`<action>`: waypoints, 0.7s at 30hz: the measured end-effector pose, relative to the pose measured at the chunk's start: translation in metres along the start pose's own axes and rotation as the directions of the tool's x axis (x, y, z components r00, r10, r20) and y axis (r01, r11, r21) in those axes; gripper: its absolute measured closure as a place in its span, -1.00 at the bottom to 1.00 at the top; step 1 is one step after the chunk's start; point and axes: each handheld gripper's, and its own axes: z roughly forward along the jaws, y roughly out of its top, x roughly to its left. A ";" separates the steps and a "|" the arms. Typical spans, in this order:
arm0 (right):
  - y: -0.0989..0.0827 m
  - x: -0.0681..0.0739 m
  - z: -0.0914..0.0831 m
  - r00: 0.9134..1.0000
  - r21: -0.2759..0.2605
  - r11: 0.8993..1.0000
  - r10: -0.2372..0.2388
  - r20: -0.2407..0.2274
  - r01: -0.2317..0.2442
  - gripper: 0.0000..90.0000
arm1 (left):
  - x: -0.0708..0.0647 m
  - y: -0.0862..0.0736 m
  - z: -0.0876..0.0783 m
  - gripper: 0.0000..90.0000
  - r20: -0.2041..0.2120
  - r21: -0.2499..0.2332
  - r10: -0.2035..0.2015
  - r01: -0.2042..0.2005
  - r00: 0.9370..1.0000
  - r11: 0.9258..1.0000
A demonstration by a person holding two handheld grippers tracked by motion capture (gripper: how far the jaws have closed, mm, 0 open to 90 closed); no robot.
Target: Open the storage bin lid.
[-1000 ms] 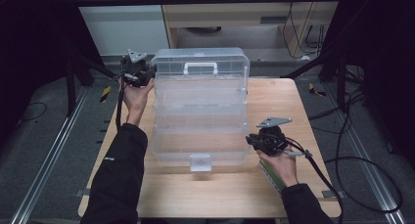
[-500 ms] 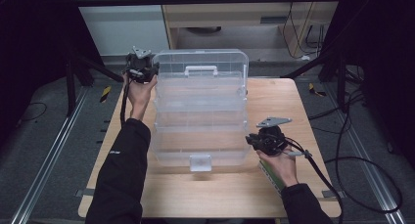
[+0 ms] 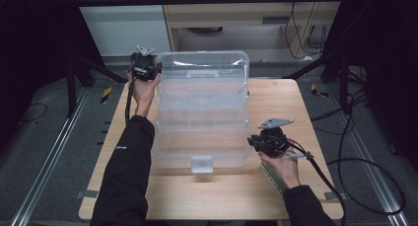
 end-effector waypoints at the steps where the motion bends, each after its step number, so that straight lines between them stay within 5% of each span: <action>1: 0.000 0.000 0.000 1.000 0.000 1.000 0.000 0.000 0.000 0.74 | 0.000 0.000 0.001 0.68 -0.003 -0.001 -0.002 0.002 1.000 1.000; 21: 0.000 0.000 0.000 1.000 -0.001 1.000 -0.008 0.003 0.008 0.74 | 0.003 0.000 0.020 0.65 0.001 0.046 -0.008 0.008 1.000 0.999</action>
